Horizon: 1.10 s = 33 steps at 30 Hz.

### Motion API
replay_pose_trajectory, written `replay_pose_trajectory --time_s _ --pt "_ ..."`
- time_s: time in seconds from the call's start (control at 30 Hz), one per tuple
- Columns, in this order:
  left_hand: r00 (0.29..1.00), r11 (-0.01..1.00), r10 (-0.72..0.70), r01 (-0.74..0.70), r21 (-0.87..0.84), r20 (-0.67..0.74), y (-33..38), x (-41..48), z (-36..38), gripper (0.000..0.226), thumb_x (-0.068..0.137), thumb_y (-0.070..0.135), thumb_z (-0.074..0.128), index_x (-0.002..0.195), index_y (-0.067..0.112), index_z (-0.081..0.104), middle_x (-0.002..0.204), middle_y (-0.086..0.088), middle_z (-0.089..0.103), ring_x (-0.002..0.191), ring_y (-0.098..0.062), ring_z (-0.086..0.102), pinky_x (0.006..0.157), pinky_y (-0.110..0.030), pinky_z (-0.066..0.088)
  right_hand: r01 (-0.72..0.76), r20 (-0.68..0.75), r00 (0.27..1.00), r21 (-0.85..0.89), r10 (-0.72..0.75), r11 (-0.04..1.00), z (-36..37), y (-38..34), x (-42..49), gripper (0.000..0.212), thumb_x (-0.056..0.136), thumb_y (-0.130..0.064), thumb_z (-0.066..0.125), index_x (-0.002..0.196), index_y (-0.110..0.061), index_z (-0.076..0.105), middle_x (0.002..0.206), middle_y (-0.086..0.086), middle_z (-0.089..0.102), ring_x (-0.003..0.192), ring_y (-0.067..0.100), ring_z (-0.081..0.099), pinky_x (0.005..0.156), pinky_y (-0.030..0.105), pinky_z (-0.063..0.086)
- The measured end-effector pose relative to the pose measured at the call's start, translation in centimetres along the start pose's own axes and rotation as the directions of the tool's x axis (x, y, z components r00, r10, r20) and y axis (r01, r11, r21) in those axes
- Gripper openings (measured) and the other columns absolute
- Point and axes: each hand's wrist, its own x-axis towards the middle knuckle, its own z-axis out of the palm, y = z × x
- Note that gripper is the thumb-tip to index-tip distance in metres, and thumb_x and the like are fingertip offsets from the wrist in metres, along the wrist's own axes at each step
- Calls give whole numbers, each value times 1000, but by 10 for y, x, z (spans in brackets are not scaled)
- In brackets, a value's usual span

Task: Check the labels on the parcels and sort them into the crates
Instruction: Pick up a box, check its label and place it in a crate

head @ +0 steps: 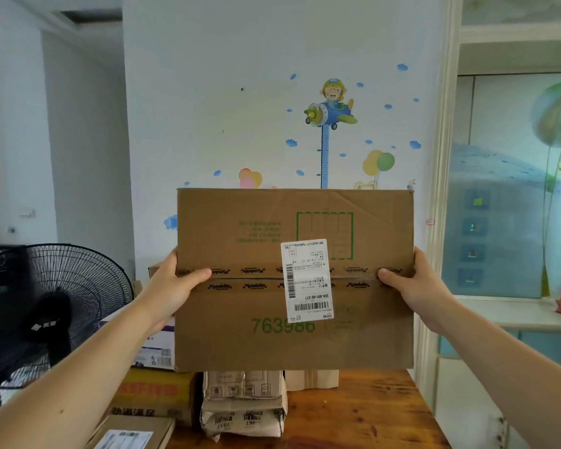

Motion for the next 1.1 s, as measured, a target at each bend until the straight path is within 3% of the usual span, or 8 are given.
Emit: replay_pose_trajectory --time_s 0.13,0.27,0.33,0.53,0.63,0.87,0.97,1.1 --pt "998 996 -17 11 -92 -63 5 1 2 63 89 28 68 141 17 33 118 0 58 102 -15 59 85 -37 48 -24 16 1000 -22 24 999 -4 -1 -1 65 81 -14 80 131 -20 37 108 -2 58 92 13 59 80 35 48" --pt "997 994 24 -15 110 -76 4 2 0 91 73 34 80 147 22 28 124 0 57 113 -23 57 101 -47 47 -13 11 1000 -16 13 1000 -5 -1 -5 47 90 -38 67 127 -33 39 111 -8 60 100 15 60 87 36 48" --pt "999 989 16 -10 145 -43 4 -1 0 96 64 41 80 146 23 32 125 1 60 114 -23 59 103 -49 46 -18 -1 1000 -14 18 1000 -8 -2 -5 44 92 -34 67 128 -34 42 112 -4 63 102 20 62 89 40 50" --pt "997 996 43 -38 76 -67 -1 -1 2 83 80 12 78 145 20 28 121 -1 56 111 -23 57 99 -44 48 -117 2 993 -100 117 988 -11 -8 -4 60 80 -8 79 123 -18 39 109 4 57 98 24 59 86 45 52" --pt "997 999 36 -38 -26 -73 6 -3 4 71 87 20 72 142 19 28 120 -4 54 103 -18 58 84 -38 50 -89 49 994 -64 93 994 -11 -14 -8 63 82 -9 77 129 -27 39 107 -6 58 95 16 58 83 40 48" --pt "1000 994 11 -12 -110 -14 12 -6 0 40 95 37 56 132 25 48 114 7 64 103 -11 60 88 -33 45 15 44 999 -73 -11 997 -14 -25 -12 77 84 -4 74 143 -29 31 101 -12 53 90 8 56 82 35 46" --pt "998 996 61 -60 -71 4 13 -9 1 38 93 28 59 128 28 47 112 9 63 101 -8 59 79 -27 46 -28 11 1000 -50 29 998 -13 -33 -11 63 87 -22 74 134 -27 32 105 -7 53 99 19 54 86 42 48" --pt "995 996 92 -92 -21 33 15 -13 3 39 89 25 62 124 28 47 112 7 62 100 -8 59 80 -27 48 -160 -59 985 37 162 986 -12 -38 -9 41 96 -60 44 121 -30 31 116 1 47 107 23 48 87 49 44"
